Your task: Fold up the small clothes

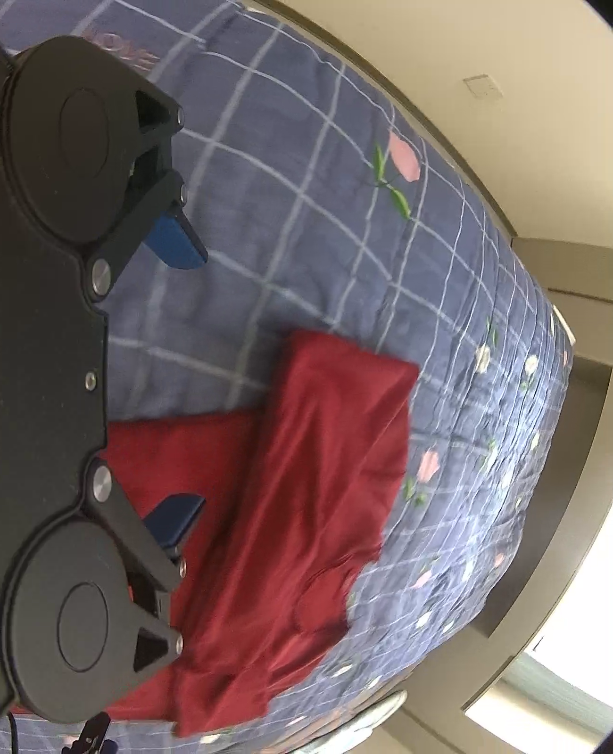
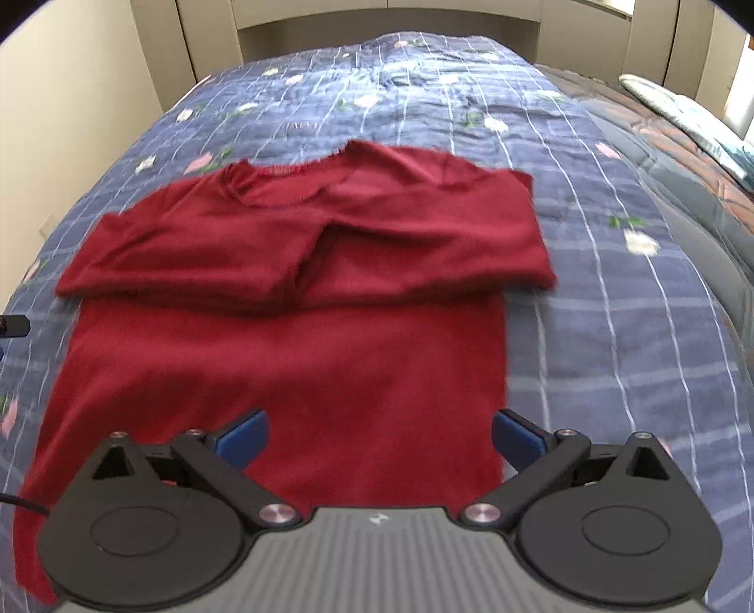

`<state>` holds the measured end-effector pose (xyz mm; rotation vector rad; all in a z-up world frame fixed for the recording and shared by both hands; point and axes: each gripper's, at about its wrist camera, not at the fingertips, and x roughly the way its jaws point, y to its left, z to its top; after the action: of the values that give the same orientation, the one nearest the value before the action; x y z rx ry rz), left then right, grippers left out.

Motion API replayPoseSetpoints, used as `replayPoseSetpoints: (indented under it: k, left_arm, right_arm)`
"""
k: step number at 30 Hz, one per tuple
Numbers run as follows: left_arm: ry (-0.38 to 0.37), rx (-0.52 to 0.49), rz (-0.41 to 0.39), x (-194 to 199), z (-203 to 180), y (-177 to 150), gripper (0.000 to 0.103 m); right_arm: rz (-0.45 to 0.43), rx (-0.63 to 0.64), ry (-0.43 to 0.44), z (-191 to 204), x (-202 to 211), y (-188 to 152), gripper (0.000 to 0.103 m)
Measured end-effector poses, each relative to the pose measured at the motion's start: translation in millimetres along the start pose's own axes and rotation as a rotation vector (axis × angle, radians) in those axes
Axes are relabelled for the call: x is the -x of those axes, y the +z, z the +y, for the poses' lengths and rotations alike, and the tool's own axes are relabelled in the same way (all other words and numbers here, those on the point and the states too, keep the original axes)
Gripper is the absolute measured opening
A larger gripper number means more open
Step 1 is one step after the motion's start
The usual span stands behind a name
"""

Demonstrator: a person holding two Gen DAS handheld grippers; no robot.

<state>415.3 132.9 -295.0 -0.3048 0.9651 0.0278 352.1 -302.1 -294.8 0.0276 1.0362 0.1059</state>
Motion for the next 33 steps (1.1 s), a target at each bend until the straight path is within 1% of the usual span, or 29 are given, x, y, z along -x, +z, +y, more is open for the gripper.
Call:
replayPoseSetpoints:
  k: [1,3,4,6,8,10,11,14,16,17,18,19,20,21,22,24,25,26,27,28,30,31,33]
  left_arm:
    - [0.005,-0.011,0.005,5,-3,-7,0.102]
    - [0.004,-0.024,0.026,13,-8,-24,0.102]
    - [0.002,-0.025,0.045,17,-10,-32,0.102]
    - [0.006,-0.014,0.095,23,-13,-51,0.102]
    - [0.011,0.019,0.147,29,-13,-70,0.102]
    - [0.007,0.061,0.201,34,-12,-90,0.102]
    - [0.010,0.077,0.217,36,-11,-98,0.102]
    - [0.026,0.124,0.271,41,-8,-124,0.102]
    - [0.040,0.145,0.296,43,-9,-138,0.095]
    - [0.047,0.142,0.296,45,-11,-142,0.094]
    - [0.055,0.134,0.290,49,-14,-145,0.092]
    - [0.058,0.129,0.288,52,-16,-148,0.088]
    - [0.058,0.128,0.290,53,-18,-150,0.085]
    - [0.065,0.127,0.296,54,-19,-152,0.077]
    - [0.093,0.119,0.301,54,-22,-154,0.067]
    - [0.151,0.085,0.306,54,-28,-156,0.053]
    - [0.168,0.066,0.310,54,-31,-157,0.047]
    - [0.177,0.059,0.309,56,-34,-157,0.043]
    - [0.173,0.062,0.307,57,-35,-156,0.032]
    - [0.164,0.060,0.305,59,-37,-156,0.019]
    - [0.159,0.030,0.291,62,-45,-157,0.008]
    - [0.167,0.003,0.277,65,-50,-158,0.006]
    - [0.174,-0.028,0.247,74,-56,-157,0.005]
  right_arm:
    - [0.007,-0.013,0.009,-5,4,-8,0.103]
    - [0.039,-0.073,0.065,-19,13,-29,0.103]
    - [0.052,-0.101,0.090,-24,16,-37,0.103]
    - [0.080,-0.151,0.107,-36,25,-58,0.102]
    - [0.106,-0.187,0.128,-45,33,-76,0.102]
    - [0.140,-0.220,0.155,-52,39,-93,0.098]
    - [0.156,-0.228,0.159,-55,41,-100,0.095]
    - [0.185,-0.278,0.151,-64,44,-117,0.093]
    - [0.182,-0.297,0.164,-69,45,-121,0.091]
    - [0.171,-0.299,0.167,-70,46,-123,0.086]
    - [0.164,-0.304,0.165,-71,46,-123,0.076]
    - [0.163,-0.306,0.159,-72,46,-123,0.072]
    - [0.164,-0.308,0.151,-73,46,-123,0.063]
    - [0.164,-0.310,0.141,-74,47,-123,0.051]
    - [0.164,-0.312,0.132,-76,49,-126,0.046]
    - [0.170,-0.319,0.124,-79,52,-128,0.030]
    - [0.172,-0.324,0.133,-80,53,-128,0.027]
    - [0.172,-0.325,0.141,-81,53,-128,0.022]
    - [0.168,-0.319,0.150,-81,54,-128,0.016]
    - [0.163,-0.306,0.160,-80,54,-128,0.014]
    - [0.143,-0.269,0.161,-77,57,-125,0.011]
    - [0.130,-0.249,0.160,-76,61,-123,0.011]
    - [0.098,-0.196,0.143,-77,75,-118,0.010]
